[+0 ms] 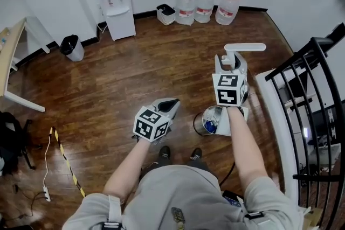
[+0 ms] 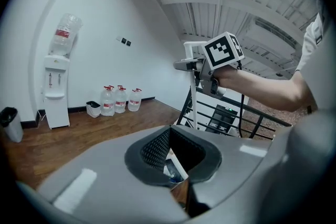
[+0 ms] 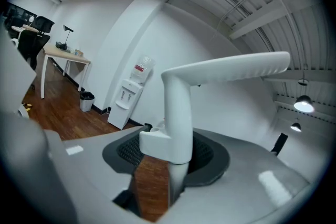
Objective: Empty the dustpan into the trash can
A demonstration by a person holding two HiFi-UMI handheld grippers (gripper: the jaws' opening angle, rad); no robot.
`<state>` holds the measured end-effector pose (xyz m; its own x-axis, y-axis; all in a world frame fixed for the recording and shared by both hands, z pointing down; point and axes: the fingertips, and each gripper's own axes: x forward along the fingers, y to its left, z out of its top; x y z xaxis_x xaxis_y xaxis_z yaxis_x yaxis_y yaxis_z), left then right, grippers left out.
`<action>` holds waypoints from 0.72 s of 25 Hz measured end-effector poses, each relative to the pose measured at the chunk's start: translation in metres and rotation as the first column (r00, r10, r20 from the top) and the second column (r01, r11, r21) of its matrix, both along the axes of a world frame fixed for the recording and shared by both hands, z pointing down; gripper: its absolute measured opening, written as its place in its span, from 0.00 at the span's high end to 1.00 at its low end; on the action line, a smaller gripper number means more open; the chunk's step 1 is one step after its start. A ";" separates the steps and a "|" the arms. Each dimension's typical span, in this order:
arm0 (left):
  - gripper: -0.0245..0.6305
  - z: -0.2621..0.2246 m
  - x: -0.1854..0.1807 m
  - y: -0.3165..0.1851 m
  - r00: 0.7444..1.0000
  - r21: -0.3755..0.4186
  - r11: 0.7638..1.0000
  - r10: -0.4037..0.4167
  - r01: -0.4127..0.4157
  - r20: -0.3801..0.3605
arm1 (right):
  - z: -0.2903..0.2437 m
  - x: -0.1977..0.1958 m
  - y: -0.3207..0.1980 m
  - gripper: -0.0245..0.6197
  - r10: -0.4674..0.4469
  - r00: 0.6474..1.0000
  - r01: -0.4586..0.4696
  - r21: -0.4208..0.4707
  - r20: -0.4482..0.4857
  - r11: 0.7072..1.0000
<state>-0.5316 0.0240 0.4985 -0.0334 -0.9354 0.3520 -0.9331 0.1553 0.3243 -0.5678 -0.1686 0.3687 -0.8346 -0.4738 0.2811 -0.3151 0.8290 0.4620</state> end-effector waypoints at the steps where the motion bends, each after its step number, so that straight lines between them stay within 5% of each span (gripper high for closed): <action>1: 0.96 -0.001 -0.003 0.003 1.000 0.002 1.000 0.000 0.000 -0.001 | 0.001 -0.001 0.003 0.66 0.001 1.000 -0.001 0.000 -0.005 1.000; 12: 0.96 0.002 -0.009 0.004 0.998 0.021 0.998 0.060 -0.060 -0.029 | -0.004 0.003 0.011 0.66 0.022 0.999 -0.022 0.006 -0.030 1.000; 18: 0.96 0.001 0.014 -0.023 0.991 0.040 0.991 0.129 -0.128 -0.039 | -0.019 0.051 -0.018 0.66 0.109 0.994 -0.108 -0.018 0.010 0.994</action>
<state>-0.5173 0.0008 0.4993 0.1016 -0.9434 0.3156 -0.9304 0.0222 0.3659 -0.5170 -0.1867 0.3494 -0.7815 -0.5569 0.2813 -0.4086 0.7976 0.4437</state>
